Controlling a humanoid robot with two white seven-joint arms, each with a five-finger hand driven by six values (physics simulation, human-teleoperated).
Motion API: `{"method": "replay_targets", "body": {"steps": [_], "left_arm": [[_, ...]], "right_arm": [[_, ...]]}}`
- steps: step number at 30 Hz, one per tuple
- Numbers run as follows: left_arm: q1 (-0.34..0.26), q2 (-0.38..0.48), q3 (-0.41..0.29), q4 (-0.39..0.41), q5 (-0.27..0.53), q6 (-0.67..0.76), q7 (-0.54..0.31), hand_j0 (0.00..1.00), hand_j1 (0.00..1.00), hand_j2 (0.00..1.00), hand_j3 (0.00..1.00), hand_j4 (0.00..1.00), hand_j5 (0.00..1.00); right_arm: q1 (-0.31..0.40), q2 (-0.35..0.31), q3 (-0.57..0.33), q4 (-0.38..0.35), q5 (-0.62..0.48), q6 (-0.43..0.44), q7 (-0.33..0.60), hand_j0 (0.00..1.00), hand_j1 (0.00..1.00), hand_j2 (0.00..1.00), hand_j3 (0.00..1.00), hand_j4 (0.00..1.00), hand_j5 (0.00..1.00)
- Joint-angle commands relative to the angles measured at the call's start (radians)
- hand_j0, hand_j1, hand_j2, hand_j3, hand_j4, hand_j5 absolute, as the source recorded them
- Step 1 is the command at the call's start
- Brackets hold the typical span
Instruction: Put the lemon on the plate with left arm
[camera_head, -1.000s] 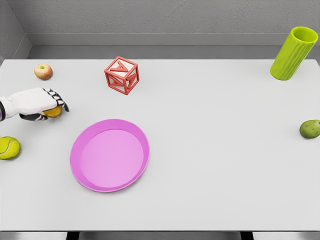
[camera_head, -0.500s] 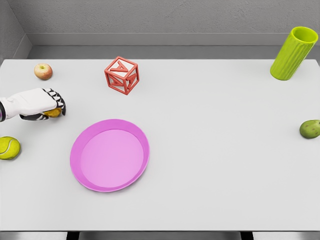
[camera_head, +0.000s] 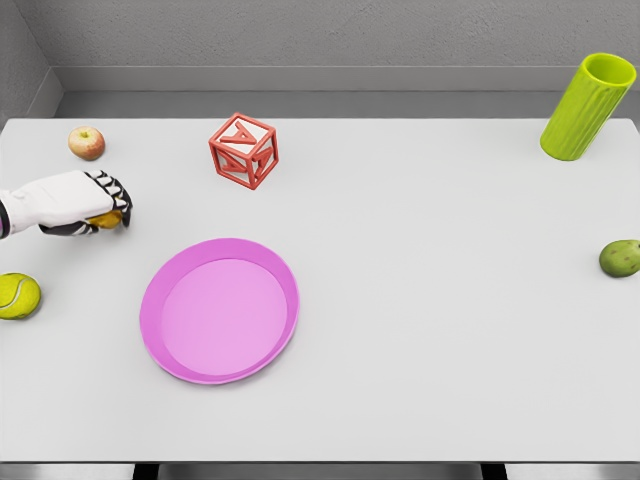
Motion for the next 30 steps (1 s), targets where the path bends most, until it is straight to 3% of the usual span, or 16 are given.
{"method": "replay_targets", "body": {"steps": [1, 17, 30], "left_arm": [[0.000, 0.002, 0.007, -0.017, 0.007, 0.002, 0.001, 0.55, 0.55, 0.55, 0.55, 0.55, 0.55], [-0.009, 0.007, 0.030, -0.103, 0.040, -0.007, 0.004, 0.55, 0.55, 0.55, 0.55, 0.55, 0.55], [0.008, 0.016, 0.031, -0.260, 0.059, -0.027, 0.004, 0.55, 0.55, 0.55, 0.55, 0.55, 0.55]], "right_arm": [[0.000, 0.000, 0.000, 0.001, 0.000, 0.000, 0.000, 1.00, 1.00, 1.00, 1.00, 1.00, 1.00], [0.000, 0.000, 0.000, -0.001, 0.000, 0.000, 0.000, 1.00, 1.00, 1.00, 1.00, 1.00, 1.00], [0.000, 0.000, 0.000, -0.001, 0.000, 0.000, 0.000, 1.00, 1.00, 1.00, 1.00, 1.00, 1.00]]}}
